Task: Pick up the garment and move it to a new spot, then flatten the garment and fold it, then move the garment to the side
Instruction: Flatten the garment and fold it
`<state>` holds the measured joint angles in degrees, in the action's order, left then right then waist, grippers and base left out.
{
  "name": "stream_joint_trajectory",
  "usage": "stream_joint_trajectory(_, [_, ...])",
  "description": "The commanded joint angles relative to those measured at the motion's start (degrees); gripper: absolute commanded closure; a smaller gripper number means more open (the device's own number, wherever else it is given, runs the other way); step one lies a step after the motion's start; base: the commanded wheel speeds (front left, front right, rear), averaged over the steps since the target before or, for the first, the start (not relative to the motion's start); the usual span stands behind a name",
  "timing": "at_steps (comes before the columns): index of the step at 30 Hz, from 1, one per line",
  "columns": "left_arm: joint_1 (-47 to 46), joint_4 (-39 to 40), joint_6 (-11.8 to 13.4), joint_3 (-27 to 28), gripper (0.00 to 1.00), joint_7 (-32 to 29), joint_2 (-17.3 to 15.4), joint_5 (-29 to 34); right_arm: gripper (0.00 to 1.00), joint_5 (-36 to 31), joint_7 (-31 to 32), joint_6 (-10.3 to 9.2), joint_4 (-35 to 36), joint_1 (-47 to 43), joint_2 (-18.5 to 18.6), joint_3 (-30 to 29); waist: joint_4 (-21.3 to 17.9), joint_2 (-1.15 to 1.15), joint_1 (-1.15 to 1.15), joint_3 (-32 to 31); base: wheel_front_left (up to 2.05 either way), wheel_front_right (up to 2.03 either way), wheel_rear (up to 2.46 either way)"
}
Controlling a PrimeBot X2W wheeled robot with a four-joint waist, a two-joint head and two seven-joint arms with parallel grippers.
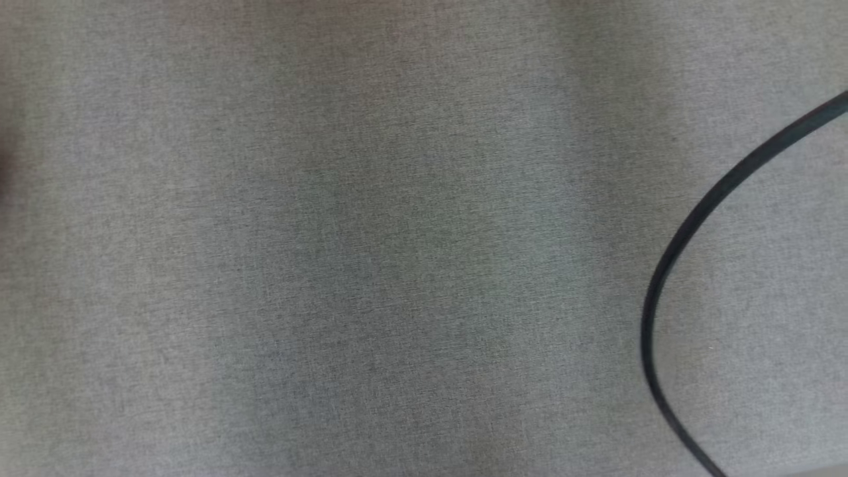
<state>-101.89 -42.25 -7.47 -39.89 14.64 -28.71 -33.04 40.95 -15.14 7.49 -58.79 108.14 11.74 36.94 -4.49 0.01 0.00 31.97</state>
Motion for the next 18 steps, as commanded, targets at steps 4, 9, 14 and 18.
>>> stream_joint_trajectory(4, [4.3, 2.9, 0.4, 1.8, 1.00, 0.5, -1.6, -1.0, 1.00, 2.7, -0.1, 0.00, 3.6, -3.9, 0.5, 1.5, -0.8, -0.01, 0.00, -0.7, 0.00, 0.00, 0.00])
stream_joint_trajectory(9, [12.6, 9.7, 1.8, 4.7, 1.00, 0.5, -3.0, -1.7, 1.00, 6.1, -0.1, 0.00, 8.8, -11.1, 2.1, 2.9, -1.4, -0.01, 0.00, -2.8, 0.00, 0.00, 0.00])
stream_joint_trajectory(14, [24.2, 16.9, 4.3, 7.5, 1.00, 0.4, -4.6, -2.3, 1.00, 8.5, -0.1, 0.00, 14.5, -20.6, 4.2, 3.0, -1.8, -0.01, 0.00, -6.1, 0.00, 0.00, 0.00])
stream_joint_trajectory(18, [34.2, 23.0, 7.1, 10.4, 1.00, 0.4, -5.9, -3.1, 1.00, 9.9, -0.1, 0.00, 18.7, -29.2, 6.0, 2.2, -2.2, -0.01, 0.00, -8.9, 0.00, 0.00, 0.00])
